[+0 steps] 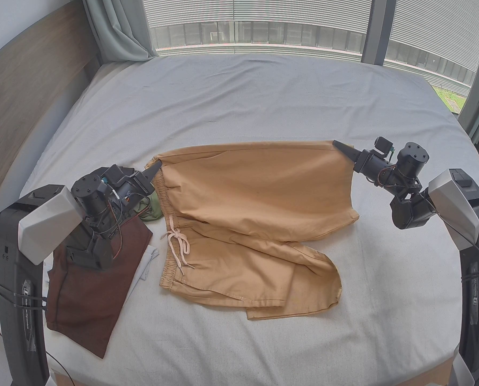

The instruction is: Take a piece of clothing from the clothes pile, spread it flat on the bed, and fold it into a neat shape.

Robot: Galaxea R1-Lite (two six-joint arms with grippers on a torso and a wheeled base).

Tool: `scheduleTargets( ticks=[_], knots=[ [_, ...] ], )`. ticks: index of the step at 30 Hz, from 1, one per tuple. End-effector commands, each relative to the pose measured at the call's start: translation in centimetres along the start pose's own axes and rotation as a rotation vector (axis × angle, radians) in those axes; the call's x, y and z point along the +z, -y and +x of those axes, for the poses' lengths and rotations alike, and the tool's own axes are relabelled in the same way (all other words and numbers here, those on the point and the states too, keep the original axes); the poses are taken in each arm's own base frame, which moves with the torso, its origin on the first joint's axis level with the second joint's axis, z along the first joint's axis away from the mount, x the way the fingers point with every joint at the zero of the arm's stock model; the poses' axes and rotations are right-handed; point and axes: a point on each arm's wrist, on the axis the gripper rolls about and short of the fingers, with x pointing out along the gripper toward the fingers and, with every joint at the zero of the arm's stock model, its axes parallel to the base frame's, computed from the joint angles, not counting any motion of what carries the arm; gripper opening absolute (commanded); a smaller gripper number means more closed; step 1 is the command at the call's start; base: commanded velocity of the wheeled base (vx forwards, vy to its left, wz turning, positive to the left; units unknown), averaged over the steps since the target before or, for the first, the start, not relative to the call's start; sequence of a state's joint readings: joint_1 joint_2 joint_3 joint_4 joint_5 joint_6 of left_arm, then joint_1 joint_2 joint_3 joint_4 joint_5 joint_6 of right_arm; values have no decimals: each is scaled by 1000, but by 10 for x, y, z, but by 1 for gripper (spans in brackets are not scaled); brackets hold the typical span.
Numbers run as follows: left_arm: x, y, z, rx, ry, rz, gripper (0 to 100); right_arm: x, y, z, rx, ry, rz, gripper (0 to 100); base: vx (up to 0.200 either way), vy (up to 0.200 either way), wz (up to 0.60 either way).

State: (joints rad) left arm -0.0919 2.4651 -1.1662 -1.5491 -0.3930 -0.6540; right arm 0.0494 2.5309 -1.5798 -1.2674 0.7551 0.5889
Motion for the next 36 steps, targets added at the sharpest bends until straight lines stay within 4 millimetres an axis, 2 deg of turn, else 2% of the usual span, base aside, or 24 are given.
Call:
scheduleTargets(
  ticks=[1, 11, 12, 15, 20, 24, 26, 31, 36],
  knots=[
    [-9, -7, 1, 8, -12, -18, 0, -11, 10, 8, -4, -4, 8, 0, 0, 0, 0],
    [-16, -14, 3, 10, -16, -21, 0, -14, 11, 22, -10, 25, -1, 0, 0, 0, 0],
    [-15, -14, 4, 8, -10, -20, 100, -13, 11, 23, -18, 29, 0, 100, 0, 0, 0],
    [-16, -16, 5, 7, -9, -39, 100, -5, 10, 27, -32, 67, -19, 100, 0, 0, 0],
    [-16, -14, 0, 21, -23, -87, 100, -21, 7, 21, -66, 24, 26, 100, 0, 0, 0],
    [-5, -3, -12, 26, -42, -95, 100, -23, -17, 14, -59, -6, 43, 100, 0, 0, 0],
    [-4, 1, -16, 30, -55, -97, 100, -23, -21, 11, -57, -6, 42, 100, 0, 0, 0],
    [16, 31, -42, -7, -115, -108, 100, -18, -61, -2, -28, -21, 52, 100, 0, 0, 0],
    [32, 49, -65, -45, -158, -101, 100, -16, -97, -17, -11, -54, 71, 100, 0, 0, 0]
  ],
)
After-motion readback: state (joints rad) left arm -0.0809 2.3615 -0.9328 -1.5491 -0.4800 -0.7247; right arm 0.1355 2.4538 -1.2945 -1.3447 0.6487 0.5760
